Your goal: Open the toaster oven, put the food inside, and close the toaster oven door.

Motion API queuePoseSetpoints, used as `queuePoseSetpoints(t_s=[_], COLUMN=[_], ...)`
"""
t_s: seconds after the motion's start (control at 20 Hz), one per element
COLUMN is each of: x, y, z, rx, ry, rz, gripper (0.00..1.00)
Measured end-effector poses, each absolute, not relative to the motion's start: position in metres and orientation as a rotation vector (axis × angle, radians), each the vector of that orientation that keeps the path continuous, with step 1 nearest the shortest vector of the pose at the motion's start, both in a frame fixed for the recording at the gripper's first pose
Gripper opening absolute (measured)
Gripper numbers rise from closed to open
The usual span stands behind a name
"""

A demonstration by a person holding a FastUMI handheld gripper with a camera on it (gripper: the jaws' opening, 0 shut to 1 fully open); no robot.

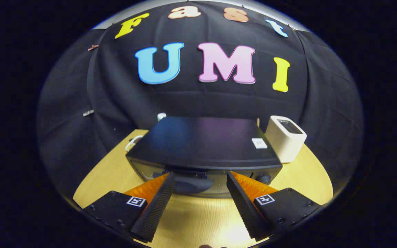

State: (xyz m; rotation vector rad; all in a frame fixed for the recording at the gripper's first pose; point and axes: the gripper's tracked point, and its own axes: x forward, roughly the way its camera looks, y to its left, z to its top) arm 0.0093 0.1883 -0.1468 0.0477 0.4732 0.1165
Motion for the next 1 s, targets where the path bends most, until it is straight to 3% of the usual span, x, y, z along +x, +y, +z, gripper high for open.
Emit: queuePoseSetpoints(t_s=[0.5, 1.0], x=[0.013, -0.039], y=[0.069, -0.083], z=[-0.008, 0.029], rx=[0.006, 0.034], ry=[0.147, 0.146], rz=[0.038, -0.132], gripper=[0.98, 0.98])
